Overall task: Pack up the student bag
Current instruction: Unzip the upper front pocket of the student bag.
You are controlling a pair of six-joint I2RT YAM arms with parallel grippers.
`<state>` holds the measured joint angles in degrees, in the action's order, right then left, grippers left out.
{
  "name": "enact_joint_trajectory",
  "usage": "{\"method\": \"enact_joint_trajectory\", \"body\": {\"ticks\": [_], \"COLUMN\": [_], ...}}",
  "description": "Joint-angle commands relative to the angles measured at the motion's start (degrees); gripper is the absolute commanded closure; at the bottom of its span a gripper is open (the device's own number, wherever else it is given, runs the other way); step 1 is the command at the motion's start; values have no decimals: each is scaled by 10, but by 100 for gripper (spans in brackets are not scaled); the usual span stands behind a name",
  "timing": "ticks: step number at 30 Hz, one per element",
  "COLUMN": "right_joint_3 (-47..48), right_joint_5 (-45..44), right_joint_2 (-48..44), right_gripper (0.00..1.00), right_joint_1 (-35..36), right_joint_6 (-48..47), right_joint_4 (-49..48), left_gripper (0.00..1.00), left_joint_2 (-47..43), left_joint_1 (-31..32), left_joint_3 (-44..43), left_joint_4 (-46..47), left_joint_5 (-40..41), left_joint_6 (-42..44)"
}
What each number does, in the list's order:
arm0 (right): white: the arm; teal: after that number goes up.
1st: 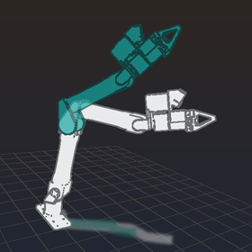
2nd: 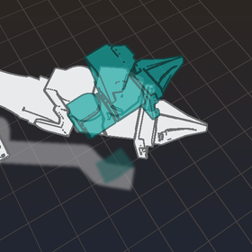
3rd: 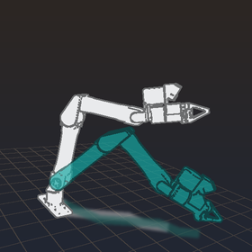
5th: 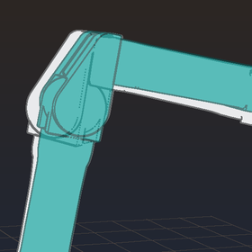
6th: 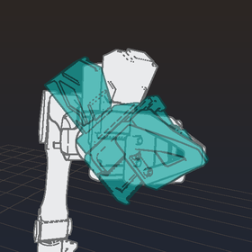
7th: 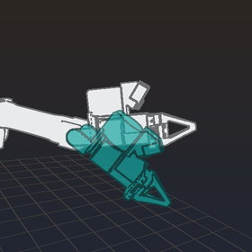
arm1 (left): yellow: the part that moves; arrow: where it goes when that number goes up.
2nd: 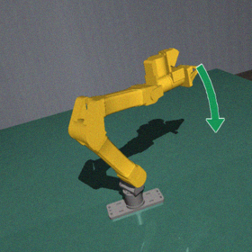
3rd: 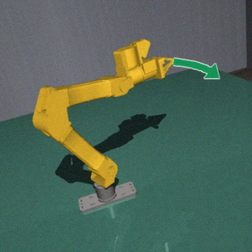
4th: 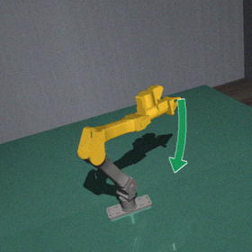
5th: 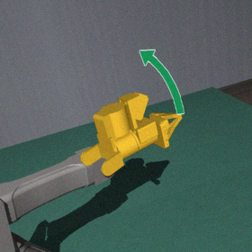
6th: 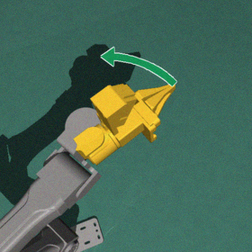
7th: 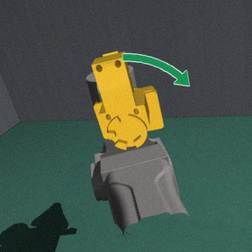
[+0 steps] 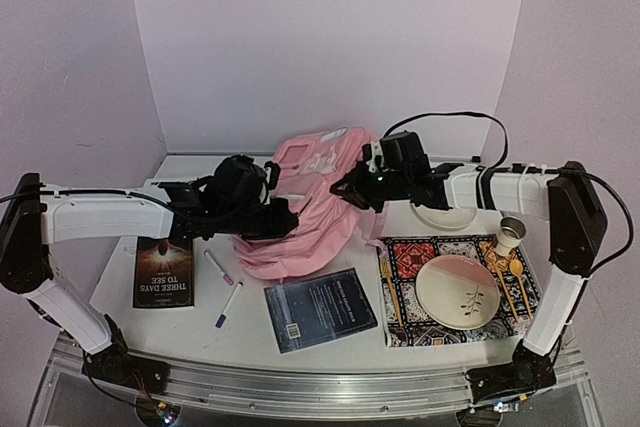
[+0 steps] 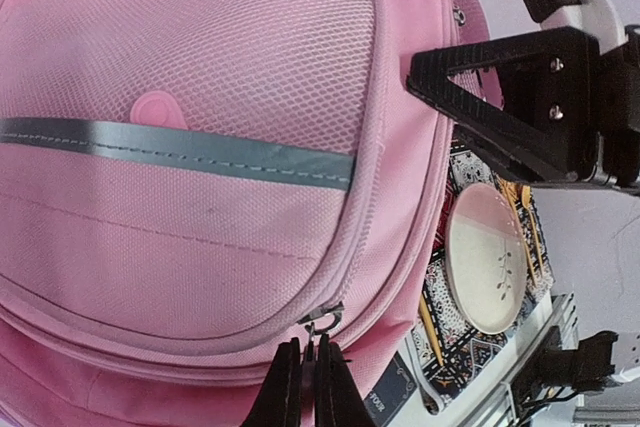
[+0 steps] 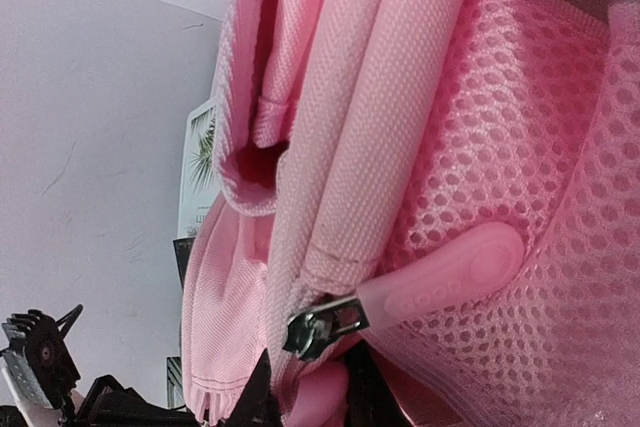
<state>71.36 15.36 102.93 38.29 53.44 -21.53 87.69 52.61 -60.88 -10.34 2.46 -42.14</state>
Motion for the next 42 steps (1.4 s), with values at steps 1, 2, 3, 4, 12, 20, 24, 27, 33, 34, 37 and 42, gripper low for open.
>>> {"method": "enact_joint_trajectory", "body": {"ticks": [1,2,3,4,12,20,24,27,33,34,37,42], "right_joint_3": [60,63,65,65,40,20,4,-5,3,5,10,20], "right_joint_5": [-36,-30,-23,-16,6,-25,-54,-71,-75,-75,-71,-60], "right_joint_2": [7,9,11,12,9,-8,-20,-28,-25,-24,-20,-15], "right_gripper": [100,100,100,100,100,100,100,100,100,100,100,100], "right_joint_1": [-71,-72,-72,-72,-71,-64,-61,-59,-58,-58,-58,-55], "right_joint_6": [-58,-59,-60,-59,-22,20,48,59,61,61,65,68], "right_joint_4": [-37,-37,-35,-34,-40,-41,-41,-41,-41,-41,-43,-45], "left_gripper": [100,100,100,100,96,85,78,75,67,64,55,47], "left_joint_2": [-17,-15,-12,-8,10,48,64,72,72,69,62,67], "left_joint_1": [-30,-33,-34,-34,-33,-31,-22,-19,-16,-14,-7,-7], "left_joint_3": [49,50,49,45,37,21,9,12,24,28,38,33], "left_joint_4": [-137,-136,-136,-132,1,38,42,45,73,88,138,167], "left_joint_5": [57,54,50,41,-68,-46,-40,-41,-56,-60,-62,-39], "left_joint_6": [56,57,57,54,-31,-78,-85,-90,-73,-67,-40,6]}}
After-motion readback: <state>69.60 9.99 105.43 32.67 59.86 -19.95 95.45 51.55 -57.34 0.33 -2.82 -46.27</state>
